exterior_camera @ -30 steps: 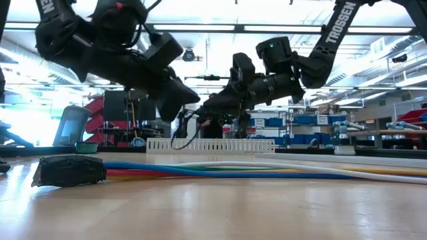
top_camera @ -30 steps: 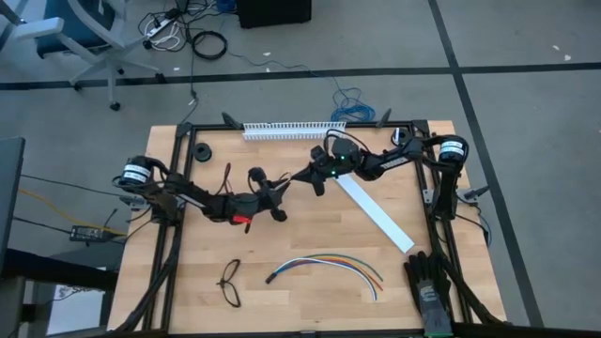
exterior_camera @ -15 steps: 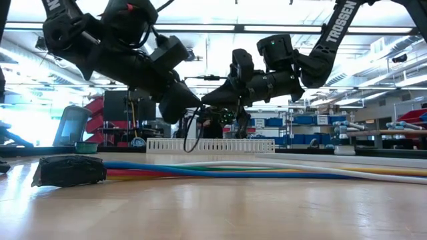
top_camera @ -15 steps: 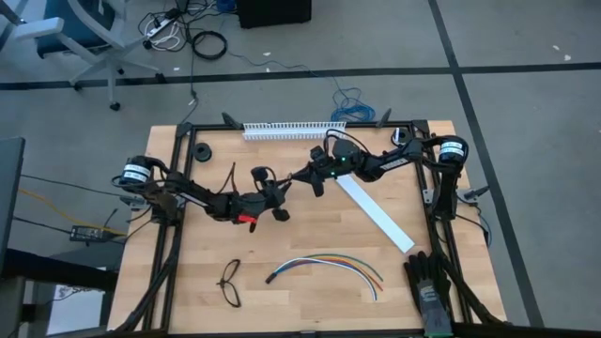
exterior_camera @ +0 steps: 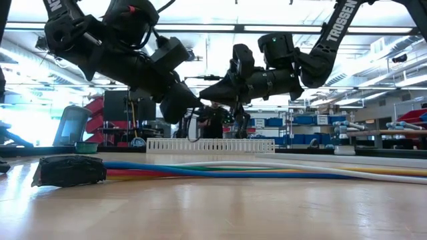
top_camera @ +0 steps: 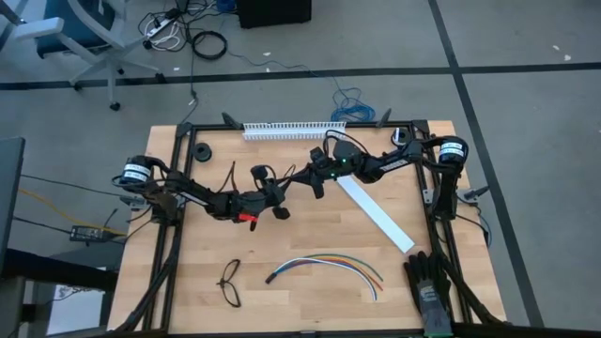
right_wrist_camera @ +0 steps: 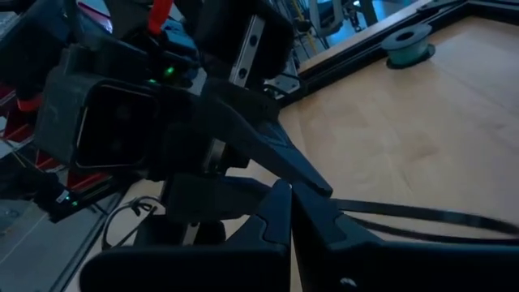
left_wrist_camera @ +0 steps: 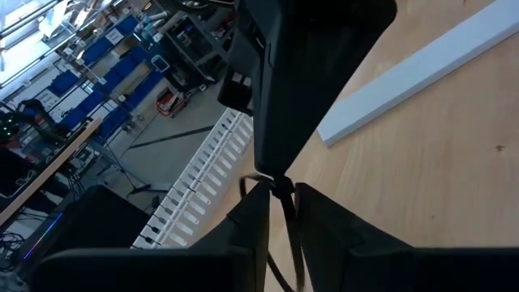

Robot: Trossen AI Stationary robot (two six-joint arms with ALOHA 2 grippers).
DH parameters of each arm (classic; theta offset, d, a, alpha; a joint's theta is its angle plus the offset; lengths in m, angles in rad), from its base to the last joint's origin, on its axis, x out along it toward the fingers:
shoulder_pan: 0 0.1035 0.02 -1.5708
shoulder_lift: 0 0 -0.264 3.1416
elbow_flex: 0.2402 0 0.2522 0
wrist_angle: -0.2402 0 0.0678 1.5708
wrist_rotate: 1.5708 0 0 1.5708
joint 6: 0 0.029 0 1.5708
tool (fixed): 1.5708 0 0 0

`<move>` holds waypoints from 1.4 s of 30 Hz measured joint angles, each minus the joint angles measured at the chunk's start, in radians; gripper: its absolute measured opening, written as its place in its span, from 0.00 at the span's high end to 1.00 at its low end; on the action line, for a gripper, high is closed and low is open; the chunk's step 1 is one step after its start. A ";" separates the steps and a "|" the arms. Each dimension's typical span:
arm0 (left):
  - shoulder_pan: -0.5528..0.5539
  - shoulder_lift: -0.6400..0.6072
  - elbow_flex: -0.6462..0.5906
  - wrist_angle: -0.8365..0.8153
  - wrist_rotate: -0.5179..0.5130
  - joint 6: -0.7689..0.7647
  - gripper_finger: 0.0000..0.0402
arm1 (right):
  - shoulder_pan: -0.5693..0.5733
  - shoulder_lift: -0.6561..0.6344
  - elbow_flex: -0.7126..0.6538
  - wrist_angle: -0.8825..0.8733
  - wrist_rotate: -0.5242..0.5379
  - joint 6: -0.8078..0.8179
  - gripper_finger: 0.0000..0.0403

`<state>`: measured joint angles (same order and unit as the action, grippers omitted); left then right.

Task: Ziptie cables
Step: Wrap the zip tie around the cable wires

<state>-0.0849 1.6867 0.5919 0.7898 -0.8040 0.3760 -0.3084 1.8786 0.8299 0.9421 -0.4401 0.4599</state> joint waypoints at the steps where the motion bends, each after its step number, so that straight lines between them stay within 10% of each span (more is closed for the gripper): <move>1: 0.000 0.000 0.000 0.000 0.000 0.000 0.83 | 0.000 0.000 0.000 0.000 0.000 0.000 1.00; 42: -0.003 0.001 0.000 -0.064 0.027 -0.014 0.93 | -0.054 0.000 -0.002 -0.142 0.042 -0.044 1.00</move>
<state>-0.0883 1.6875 0.5919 0.7259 -0.7769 0.3618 -0.3624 1.8782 0.8276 0.7999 -0.3976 0.4163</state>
